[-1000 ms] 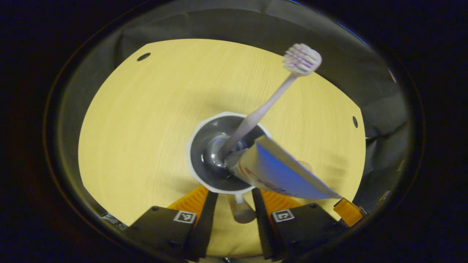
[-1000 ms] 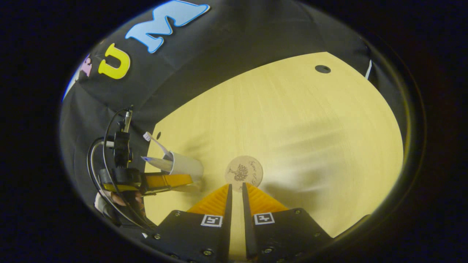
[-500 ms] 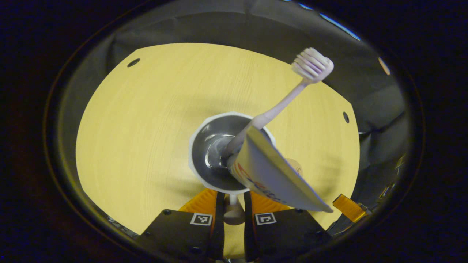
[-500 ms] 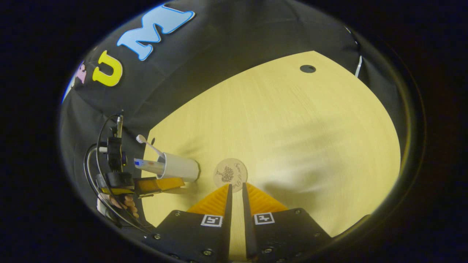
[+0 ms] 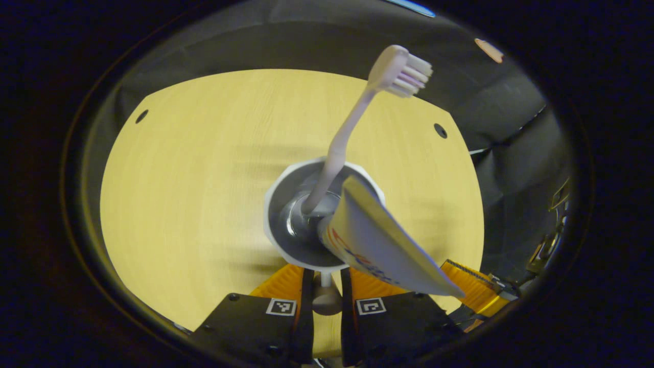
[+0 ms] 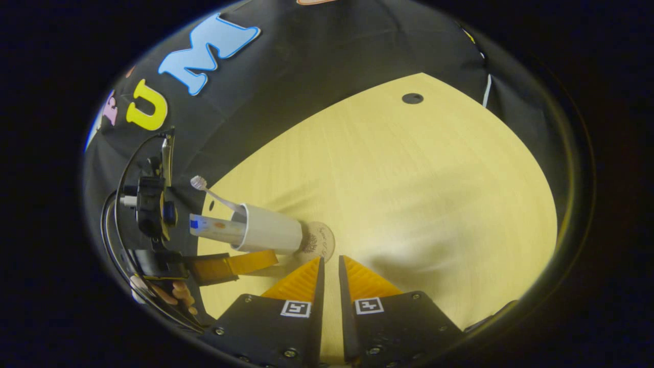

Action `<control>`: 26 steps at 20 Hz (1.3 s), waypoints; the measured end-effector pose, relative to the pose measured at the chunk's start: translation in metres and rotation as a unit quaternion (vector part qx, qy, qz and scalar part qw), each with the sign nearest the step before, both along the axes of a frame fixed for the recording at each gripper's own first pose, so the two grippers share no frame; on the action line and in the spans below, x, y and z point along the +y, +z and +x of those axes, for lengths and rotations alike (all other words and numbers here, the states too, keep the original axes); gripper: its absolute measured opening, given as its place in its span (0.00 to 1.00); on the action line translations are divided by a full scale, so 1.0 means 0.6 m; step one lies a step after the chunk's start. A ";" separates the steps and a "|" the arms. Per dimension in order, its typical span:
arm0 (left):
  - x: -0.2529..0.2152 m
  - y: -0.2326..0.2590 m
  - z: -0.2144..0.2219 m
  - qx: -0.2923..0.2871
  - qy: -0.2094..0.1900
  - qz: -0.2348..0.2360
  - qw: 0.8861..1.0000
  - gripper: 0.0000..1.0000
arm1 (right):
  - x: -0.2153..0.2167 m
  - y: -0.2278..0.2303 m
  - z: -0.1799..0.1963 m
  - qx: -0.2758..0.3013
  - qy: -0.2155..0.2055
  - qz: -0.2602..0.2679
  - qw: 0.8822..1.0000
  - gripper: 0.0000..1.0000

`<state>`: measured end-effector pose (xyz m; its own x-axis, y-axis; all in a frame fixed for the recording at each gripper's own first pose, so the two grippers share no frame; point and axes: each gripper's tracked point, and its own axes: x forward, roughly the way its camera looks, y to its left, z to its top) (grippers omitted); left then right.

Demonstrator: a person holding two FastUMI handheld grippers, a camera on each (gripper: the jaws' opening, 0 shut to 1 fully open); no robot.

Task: Put the toothbrush and toothpaste on the desktop into the cup, then pick up the cup and place it on the coaster on the desktop.

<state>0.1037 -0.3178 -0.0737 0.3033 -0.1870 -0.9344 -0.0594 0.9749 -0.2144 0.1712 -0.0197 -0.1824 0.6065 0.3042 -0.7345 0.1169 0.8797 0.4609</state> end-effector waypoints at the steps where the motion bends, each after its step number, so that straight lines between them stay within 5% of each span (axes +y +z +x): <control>1: -0.022 -0.001 0.002 0.002 -0.008 0.003 1.000 0.28 | -0.007 -0.001 -0.004 0.000 -0.006 0.000 1.000 0.17; 8: -0.128 0.026 0.059 0.008 -0.035 0.026 0.999 0.28 | -0.047 -0.008 -0.025 0.005 -0.039 0.006 0.999 0.17; 12: -0.172 0.097 0.129 -0.015 -0.041 0.025 0.999 0.43 | -0.059 -0.004 -0.030 0.001 -0.045 0.007 0.999 0.17; 14: -0.161 0.152 0.050 -0.030 -0.043 0.027 0.998 0.36 | -0.059 0.002 -0.032 -0.002 -0.045 0.009 0.999 0.17; 15: -0.162 0.164 0.097 -0.040 -0.044 0.026 0.998 0.36 | -0.058 0.003 -0.030 -0.006 -0.044 0.008 0.999 0.17; 18: -0.163 0.255 0.081 -0.075 -0.045 0.018 0.996 0.42 | -0.049 0.022 -0.035 -0.021 -0.036 -0.006 0.999 0.17; 19: -0.158 0.286 0.070 -0.089 -0.045 0.016 0.995 0.34 | -0.045 0.030 -0.037 -0.030 -0.033 -0.012 0.999 0.17; 20: -0.153 0.315 0.062 -0.104 -0.045 0.010 0.994 0.42 | -0.041 0.042 -0.038 -0.041 -0.028 -0.019 0.999 0.17; 21: -0.145 0.343 0.052 -0.122 -0.042 0.005 0.992 0.34 | -0.035 0.055 -0.037 -0.052 -0.023 -0.026 0.998 0.17; 22: -0.135 0.366 0.050 -0.143 -0.038 -0.001 0.989 0.42 | -0.031 0.074 -0.035 -0.069 -0.020 -0.034 0.997 0.17; 24: -0.107 0.418 0.038 -0.193 -0.028 -0.012 0.981 0.34 | -0.029 0.118 -0.034 -0.109 -0.016 -0.054 0.992 0.17; 26: -0.100 0.442 0.065 -0.247 -0.023 -0.021 0.968 0.50 | -0.023 0.167 -0.028 -0.150 -0.011 -0.075 0.986 0.17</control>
